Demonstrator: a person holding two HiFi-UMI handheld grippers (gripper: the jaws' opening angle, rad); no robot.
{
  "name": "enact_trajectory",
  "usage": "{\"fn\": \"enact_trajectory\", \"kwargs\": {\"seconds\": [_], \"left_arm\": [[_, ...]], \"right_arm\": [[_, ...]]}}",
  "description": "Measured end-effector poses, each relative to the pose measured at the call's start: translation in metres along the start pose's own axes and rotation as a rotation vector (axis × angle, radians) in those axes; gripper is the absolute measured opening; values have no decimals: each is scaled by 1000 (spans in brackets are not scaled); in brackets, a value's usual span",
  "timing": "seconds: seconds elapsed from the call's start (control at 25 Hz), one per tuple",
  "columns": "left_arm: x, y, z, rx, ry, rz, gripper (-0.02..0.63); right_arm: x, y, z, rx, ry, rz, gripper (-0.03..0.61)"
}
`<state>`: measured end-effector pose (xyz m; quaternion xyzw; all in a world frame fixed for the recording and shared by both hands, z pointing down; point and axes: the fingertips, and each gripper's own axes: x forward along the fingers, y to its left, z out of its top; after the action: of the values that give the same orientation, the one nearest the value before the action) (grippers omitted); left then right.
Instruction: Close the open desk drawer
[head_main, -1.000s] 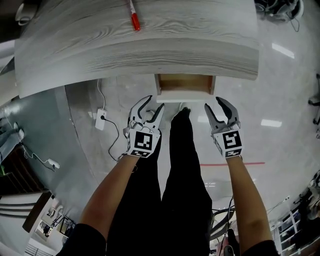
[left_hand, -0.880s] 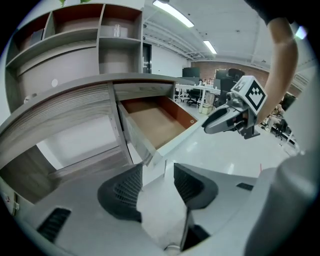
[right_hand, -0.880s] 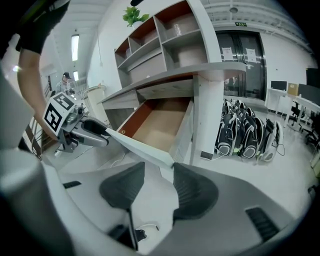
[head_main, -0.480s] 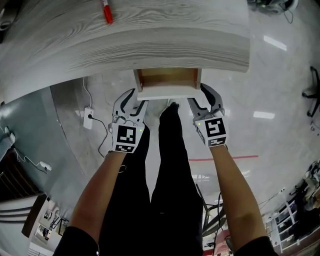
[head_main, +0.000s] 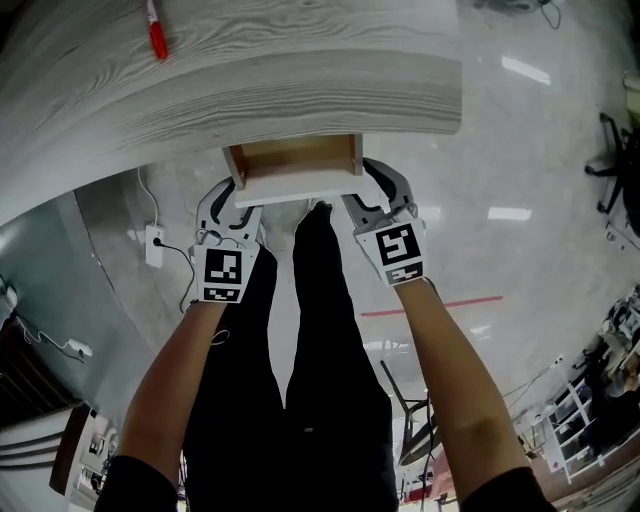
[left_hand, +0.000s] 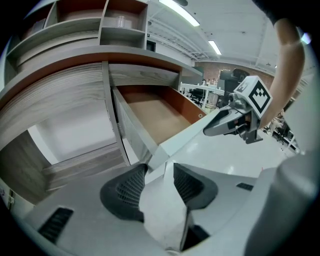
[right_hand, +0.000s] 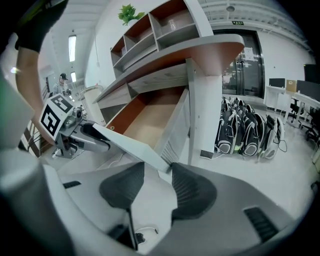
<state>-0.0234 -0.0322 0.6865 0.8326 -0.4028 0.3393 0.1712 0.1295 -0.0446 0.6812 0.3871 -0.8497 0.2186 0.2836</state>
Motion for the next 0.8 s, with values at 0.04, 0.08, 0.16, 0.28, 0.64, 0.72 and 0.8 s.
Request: {"fn": "enact_trajectory", "kwargs": {"seconds": [0.04, 0.08, 0.16, 0.28, 0.64, 0.72, 0.8], "left_arm": [[1, 1, 0, -3, 2, 1, 190], [1, 2, 0, -14, 5, 0, 186], [1, 4, 2, -53, 10, -2, 184], [0, 1, 6, -76, 9, 1, 181], [-12, 1, 16, -101, -35, 0, 155], [-15, 1, 18, -93, -41, 2, 146], [-19, -1, 22, -95, -47, 1, 140]], "right_arm": [[0, 0, 0, 1, 4, -3, 184], [0, 0, 1, 4, 5, -4, 184], [-1, 0, 0, 8, -2, -1, 178], [-4, -2, 0, 5, -5, 3, 175], [-13, -2, 6, 30, -23, -23, 161], [-15, -2, 8, 42, -31, -32, 160], [-19, -2, 11, 53, -40, -39, 158]]}}
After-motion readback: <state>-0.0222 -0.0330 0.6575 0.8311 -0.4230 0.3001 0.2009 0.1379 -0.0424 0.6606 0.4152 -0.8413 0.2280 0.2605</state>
